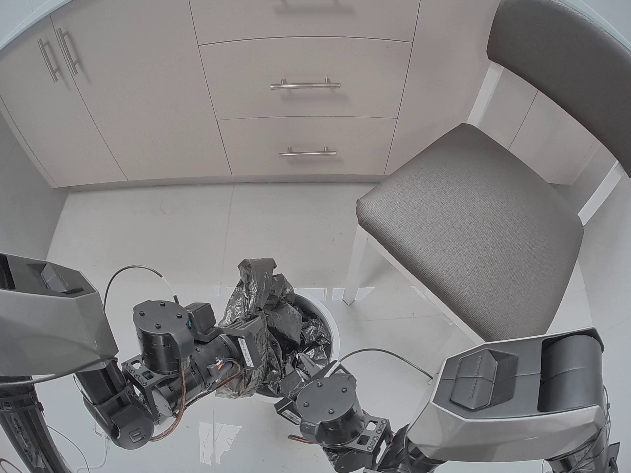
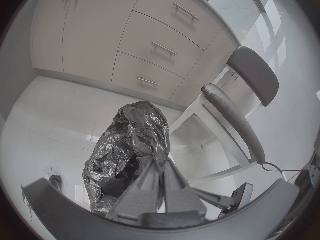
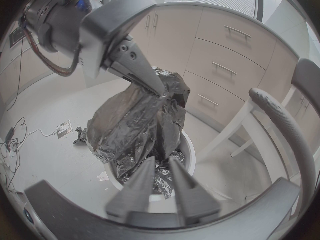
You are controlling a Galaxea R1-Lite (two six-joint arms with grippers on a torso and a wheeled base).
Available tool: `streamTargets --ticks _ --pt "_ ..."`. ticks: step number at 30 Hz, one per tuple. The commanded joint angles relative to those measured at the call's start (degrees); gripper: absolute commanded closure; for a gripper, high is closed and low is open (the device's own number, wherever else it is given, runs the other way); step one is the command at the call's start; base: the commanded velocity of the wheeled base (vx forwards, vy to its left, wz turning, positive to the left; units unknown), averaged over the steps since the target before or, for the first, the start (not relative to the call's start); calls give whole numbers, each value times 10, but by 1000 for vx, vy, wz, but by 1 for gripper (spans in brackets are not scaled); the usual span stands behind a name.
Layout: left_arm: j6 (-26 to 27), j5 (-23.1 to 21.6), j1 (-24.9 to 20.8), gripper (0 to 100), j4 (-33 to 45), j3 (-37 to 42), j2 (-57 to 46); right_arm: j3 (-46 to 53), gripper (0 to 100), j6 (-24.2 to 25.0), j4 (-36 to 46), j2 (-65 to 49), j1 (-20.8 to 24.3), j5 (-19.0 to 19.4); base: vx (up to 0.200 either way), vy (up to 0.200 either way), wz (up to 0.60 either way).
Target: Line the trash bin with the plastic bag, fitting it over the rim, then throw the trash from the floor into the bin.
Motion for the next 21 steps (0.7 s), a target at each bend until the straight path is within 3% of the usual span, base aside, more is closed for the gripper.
streamTargets --ticks 1,12,21 --pt "0 0 0 100 -1 1 -10 -23 0 -4 3 8 8 0 0 0 0" --pt "-1 0 -1 100 -1 1 -10 -39 0 -1 -3 10 43 1 0 0 0" --pt "-1 1 -1 100 -1 2 -24 -120 0 9 -1 27 55 0 0 0 0"
